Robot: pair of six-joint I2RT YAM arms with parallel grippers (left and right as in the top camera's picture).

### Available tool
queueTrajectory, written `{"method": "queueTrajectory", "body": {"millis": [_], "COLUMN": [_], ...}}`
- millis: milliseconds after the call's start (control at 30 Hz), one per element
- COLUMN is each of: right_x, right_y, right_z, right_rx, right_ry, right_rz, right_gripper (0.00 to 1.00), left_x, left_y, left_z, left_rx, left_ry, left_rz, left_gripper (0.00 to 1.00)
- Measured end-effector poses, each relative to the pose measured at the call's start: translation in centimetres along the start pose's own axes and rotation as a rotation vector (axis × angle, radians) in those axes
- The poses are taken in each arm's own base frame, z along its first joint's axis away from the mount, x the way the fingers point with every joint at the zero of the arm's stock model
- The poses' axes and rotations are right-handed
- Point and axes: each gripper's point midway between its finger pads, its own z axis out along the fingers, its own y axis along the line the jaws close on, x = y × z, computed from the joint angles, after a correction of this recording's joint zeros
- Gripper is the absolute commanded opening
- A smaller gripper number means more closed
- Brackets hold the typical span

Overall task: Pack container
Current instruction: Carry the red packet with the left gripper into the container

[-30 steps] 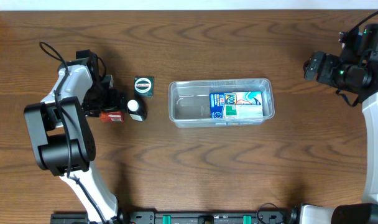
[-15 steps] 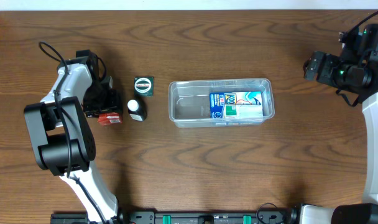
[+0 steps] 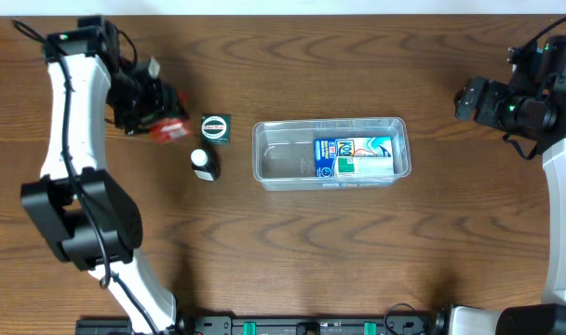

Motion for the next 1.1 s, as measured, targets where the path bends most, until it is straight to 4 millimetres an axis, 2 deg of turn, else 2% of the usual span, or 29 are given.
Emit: {"method": "queueTrajectory", "body": {"millis": [133,233,400,533,700,900,1100], "right_x": [0.0,0.0,0.0,0.0,0.0,0.0,0.0], "right_y": [0.0,0.0,0.0,0.0,0.0,0.0,0.0], "right_z": [0.0,0.0,0.0,0.0,0.0,0.0,0.0], "right_rx": [0.0,0.0,0.0,0.0,0.0,0.0,0.0], "right_ry": [0.0,0.0,0.0,0.0,0.0,0.0,0.0], "right_rz": [0.0,0.0,0.0,0.0,0.0,0.0,0.0], "right_gripper": [0.99,0.99,0.99,0.99,0.99,0.99,0.99], "left_x": [0.7,1.7,3.9,5.3,6.8,7.2,7.6], "left_y": [-5.2,-9.1,-16.0,-19.9,-21.4,-22.0,-20.4], "left_z": [-2.0,-2.3,-0.2,2.1,4.4,5.8,8.1], "left_rx": [0.161,0.227,0.282,0.215,0.014,-0.146,-0.225], "left_ry": [-0.049,-0.052,-0.023,-0.036,-0.079,-0.18,-0.184], "left_rz": [0.075,0.159,0.346,0.437,0.43,0.354,0.255], "left_gripper": [0.66,0.66,0.65,0.65,0.65,0.65,0.65]}}
